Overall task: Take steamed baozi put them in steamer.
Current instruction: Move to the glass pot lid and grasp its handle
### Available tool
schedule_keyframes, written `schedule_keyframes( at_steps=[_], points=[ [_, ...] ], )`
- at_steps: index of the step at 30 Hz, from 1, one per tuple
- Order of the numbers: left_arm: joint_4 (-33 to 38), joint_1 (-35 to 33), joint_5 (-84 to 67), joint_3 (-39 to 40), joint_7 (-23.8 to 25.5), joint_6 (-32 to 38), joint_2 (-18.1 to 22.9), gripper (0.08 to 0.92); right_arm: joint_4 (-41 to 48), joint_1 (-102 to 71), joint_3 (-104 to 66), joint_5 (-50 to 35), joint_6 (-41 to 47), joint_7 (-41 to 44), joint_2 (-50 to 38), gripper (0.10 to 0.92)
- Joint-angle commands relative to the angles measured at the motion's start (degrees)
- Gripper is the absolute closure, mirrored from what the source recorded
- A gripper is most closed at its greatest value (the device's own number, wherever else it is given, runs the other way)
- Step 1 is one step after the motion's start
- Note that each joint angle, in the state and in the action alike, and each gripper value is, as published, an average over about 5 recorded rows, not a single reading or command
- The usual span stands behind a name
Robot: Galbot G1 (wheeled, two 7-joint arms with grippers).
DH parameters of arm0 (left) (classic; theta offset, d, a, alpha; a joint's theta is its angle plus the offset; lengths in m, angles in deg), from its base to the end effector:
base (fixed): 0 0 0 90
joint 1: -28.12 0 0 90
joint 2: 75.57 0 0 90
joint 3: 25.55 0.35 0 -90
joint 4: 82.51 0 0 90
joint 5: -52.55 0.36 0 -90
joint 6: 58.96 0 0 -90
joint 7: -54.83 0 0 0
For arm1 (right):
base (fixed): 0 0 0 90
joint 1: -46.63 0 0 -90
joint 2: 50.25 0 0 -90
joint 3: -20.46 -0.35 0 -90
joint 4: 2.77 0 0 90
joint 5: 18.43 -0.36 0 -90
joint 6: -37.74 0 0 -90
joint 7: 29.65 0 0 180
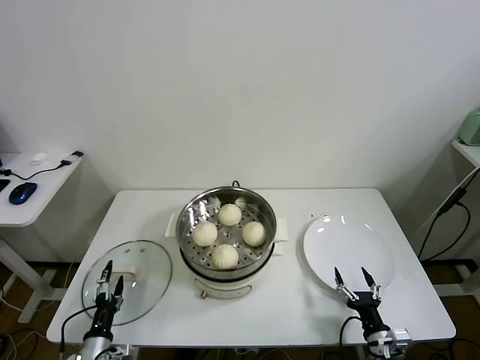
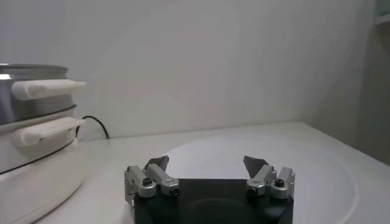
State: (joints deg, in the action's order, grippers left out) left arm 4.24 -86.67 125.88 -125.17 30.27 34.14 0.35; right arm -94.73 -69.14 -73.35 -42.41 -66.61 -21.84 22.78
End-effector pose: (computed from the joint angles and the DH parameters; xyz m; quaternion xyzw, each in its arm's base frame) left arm 0.1772 0.1484 -0.4615 0.0423 -0.7035 -0.7076 0.0513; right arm 0.1859 -0.1214 -0.4407 0.0235 -0.9960 -0.0530 0.0683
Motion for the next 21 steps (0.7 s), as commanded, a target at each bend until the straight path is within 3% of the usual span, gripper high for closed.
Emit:
schedule_keyframes(
  at_steps=[1,10,21],
  points=[
    [-1.98,2.24,3.92,-0.17,-0.48,-0.86,0.11,0.177,-0.2,-0.81,-0.29,0.51,-0.28,-0.06,0.96,0.203],
    [-5.77,5.59,5.26,0.62,-0.09,-1.2,-0.61,0.186,-0.21,-1.27,-0.56,0.7,-0.69,0.16,1.44,0.203],
    [-9.42,6.07,5.59,0.44,-0.05,-1.63,-1.86,0.477,-0.27,-1.2,-0.57,0.99,-0.59,0.36,1.27,0.203]
  ],
)
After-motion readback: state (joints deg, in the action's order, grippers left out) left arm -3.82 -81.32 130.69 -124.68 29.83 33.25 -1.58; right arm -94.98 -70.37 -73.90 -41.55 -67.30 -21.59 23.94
